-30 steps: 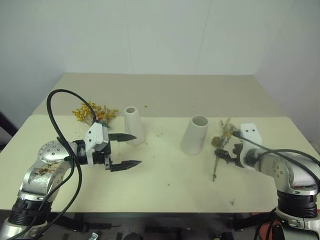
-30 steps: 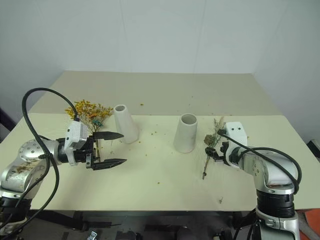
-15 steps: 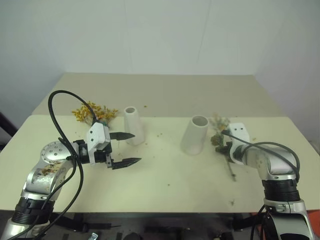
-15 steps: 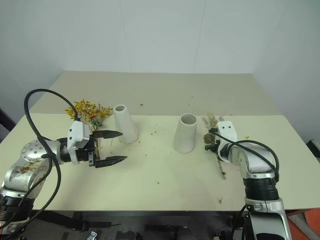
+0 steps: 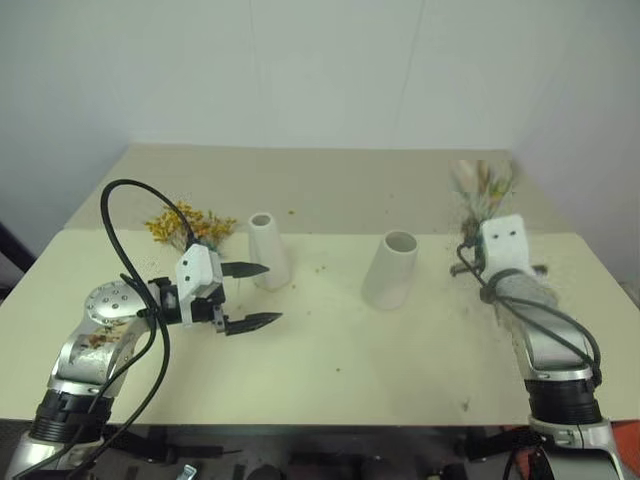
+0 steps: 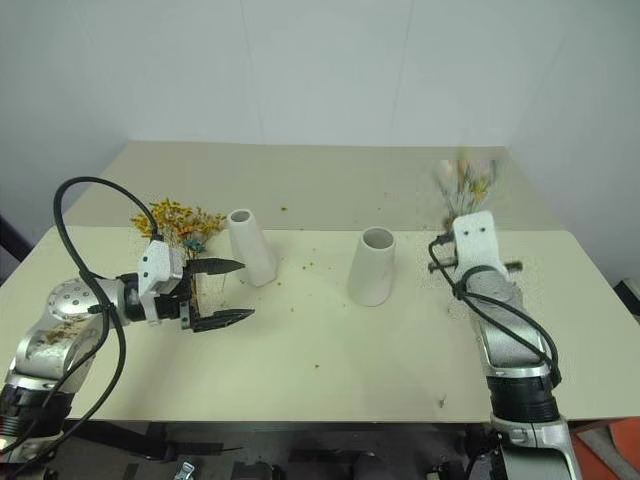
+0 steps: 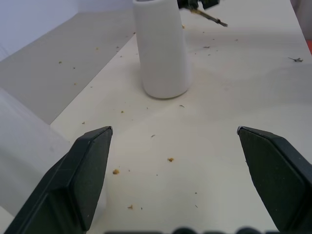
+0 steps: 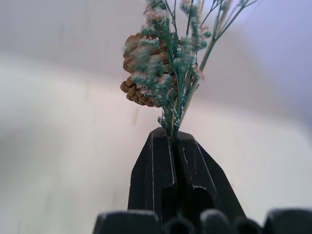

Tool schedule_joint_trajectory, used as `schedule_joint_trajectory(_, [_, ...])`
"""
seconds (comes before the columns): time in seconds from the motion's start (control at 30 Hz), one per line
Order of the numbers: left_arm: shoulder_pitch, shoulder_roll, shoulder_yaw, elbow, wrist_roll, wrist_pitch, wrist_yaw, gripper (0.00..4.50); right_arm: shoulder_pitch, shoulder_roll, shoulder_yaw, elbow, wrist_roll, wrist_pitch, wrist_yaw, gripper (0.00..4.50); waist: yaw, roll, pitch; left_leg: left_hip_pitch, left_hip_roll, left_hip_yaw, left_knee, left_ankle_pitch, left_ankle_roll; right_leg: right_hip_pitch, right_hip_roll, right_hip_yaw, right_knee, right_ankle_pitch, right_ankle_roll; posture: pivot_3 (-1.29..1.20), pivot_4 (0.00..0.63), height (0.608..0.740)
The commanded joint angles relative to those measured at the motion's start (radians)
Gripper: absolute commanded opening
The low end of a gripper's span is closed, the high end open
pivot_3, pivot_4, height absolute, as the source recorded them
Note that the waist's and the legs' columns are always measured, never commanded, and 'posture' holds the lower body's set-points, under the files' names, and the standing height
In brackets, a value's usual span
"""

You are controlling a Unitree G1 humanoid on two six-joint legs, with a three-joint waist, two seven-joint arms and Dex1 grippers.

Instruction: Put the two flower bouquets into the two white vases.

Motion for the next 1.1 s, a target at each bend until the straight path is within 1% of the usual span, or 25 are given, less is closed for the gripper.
schedule_joint_trajectory(0.03, [-0.042, -0.003, -0.008, -0.002, 0.005, -0.022, -0.011, 4.50, -0.038, 0.073, -0.108, -0.111, 0.051, -0.223, -0.042, 0.04, -0.002, 0.000, 0.000, 0.000, 0.000, 0.000, 0.000, 0.000, 0.000, 0.000, 0.000, 0.000, 0.000, 0.000, 0.000, 0.00, 0.150, 0.740])
schedule_joint_trajectory(0.13, [-0.053, -0.007, -0.006, 0.006, -0.006, -0.035, -0.028, 4.50, -0.072, 0.177, -0.224, -0.157, 0.236, -0.376, 0.007, 0.04, 0.001, 0.000, 0.000, 0.000, 0.000, -0.001, 0.000, 0.000, 0.000, 0.000, 0.000, 0.000, 0.000, 0.000, 0.000, 0.00, 0.150, 0.740])
schedule_joint_trajectory(0.17, [-0.054, -0.007, -0.005, 0.006, -0.016, -0.034, -0.037, 4.50, -0.092, 0.196, -0.243, -0.162, 0.279, -0.390, 0.014, 0.04, 0.001, 0.000, 0.000, 0.000, 0.000, -0.001, 0.000, 0.000, 0.000, 0.000, 0.000, 0.000, 0.000, 0.000, 0.000, 0.00, 0.150, 0.740])
schedule_joint_trajectory(0.23, [-0.054, -0.003, -0.005, -0.001, -0.020, -0.033, -0.046, 4.50, -0.131, 0.217, -0.254, -0.165, 0.331, -0.406, 0.023, 0.04, 0.002, 0.000, 0.000, 0.000, 0.000, -0.001, 0.000, 0.000, 0.000, 0.000, 0.000, 0.000, 0.000, 0.000, 0.000, 0.00, 0.150, 0.740])
schedule_joint_trajectory(0.37, [-0.065, -0.013, 0.004, -0.007, -0.026, -0.022, -0.034, 4.50, -0.198, 0.299, -0.272, -0.199, 0.523, -0.421, 0.036, 0.04, 0.001, 0.001, 0.000, 0.001, 0.001, -0.001, 0.000, 0.000, 0.000, 0.001, 0.000, -0.001, 0.001, 0.000, 0.000, 0.00, 0.150, 0.740])
schedule_joint_trajectory(0.4, [-0.066, -0.015, 0.005, -0.006, -0.025, -0.022, -0.031, 4.50, -0.201, 0.313, -0.265, -0.202, 0.547, -0.423, 0.043, 0.04, 0.000, 0.001, 0.000, 0.001, 0.001, -0.001, 0.000, 0.000, 0.000, 0.001, 0.001, -0.001, 0.001, 0.000, 0.000, 0.00, 0.150, 0.740])
schedule_joint_trajectory(0.47, [-0.065, -0.020, 0.001, -0.006, -0.019, -0.025, -0.027, 4.50, -0.193, 0.335, -0.230, -0.190, 0.546, -0.434, 0.064, 0.04, 0.000, 0.001, 0.000, 0.001, 0.001, -0.001, 0.000, 0.000, 0.000, 0.001, 0.001, -0.001, 0.001, 0.000, 0.000, 0.00, 0.150, 0.740])
schedule_joint_trajectory(0.53, [-0.056, -0.018, -0.005, -0.019, -0.012, -0.023, -0.022, 4.50, -0.181, 0.344, -0.176, -0.153, 0.508, -0.447, 0.091, 0.04, 0.000, 0.001, 0.000, 0.001, 0.001, -0.001, 0.000, 0.000, 0.000, 0.001, 0.000, 0.000, 0.001, 0.000, 0.000, 0.00, 0.150, 0.740])
schedule_joint_trajectory(0.7, [-0.044, -0.007, 0.005, -0.038, -0.018, -0.017, -0.021, 4.50, -0.152, 0.353, -0.121, -0.085, 0.469, -0.500, 0.137, 0.04, 0.001, 0.001, 0.000, 0.001, 0.001, -0.001, 0.000, 0.000, 0.000, 0.000, 0.000, -0.001, 0.001, 0.000, 0.000, 0.00, 0.150, 0.740])
schedule_joint_trajectory(1.0, [-0.026, 0.007, 0.030, -0.059, -0.028, -0.005, -0.007, 4.50, -0.114, 0.364, -0.096, 0.019, 0.434, -0.584, 0.191, 0.04, 0.002, 0.001, 0.000, 0.001, 0.001, -0.001, 0.000, 0.000, 0.000, 0.000, 0.000, -0.001, 0.001, 0.000, 0.000, 0.00, 0.150, 0.740])
schedule_joint_trajectory(1.1, [-0.023, 0.011, 0.033, -0.061, -0.023, -0.005, 0.000, 4.50, -0.080, 0.366, -0.066, 0.042, 0.400, -0.599, 0.206, 0.04, 0.001, 0.001, 0.000, 0.001, 0.001, -0.001, 0.000, 0.000, 0.000, 0.000, 0.000, -0.001, 0.001, 0.000, 0.000, 0.00, 0.150, 0.740])
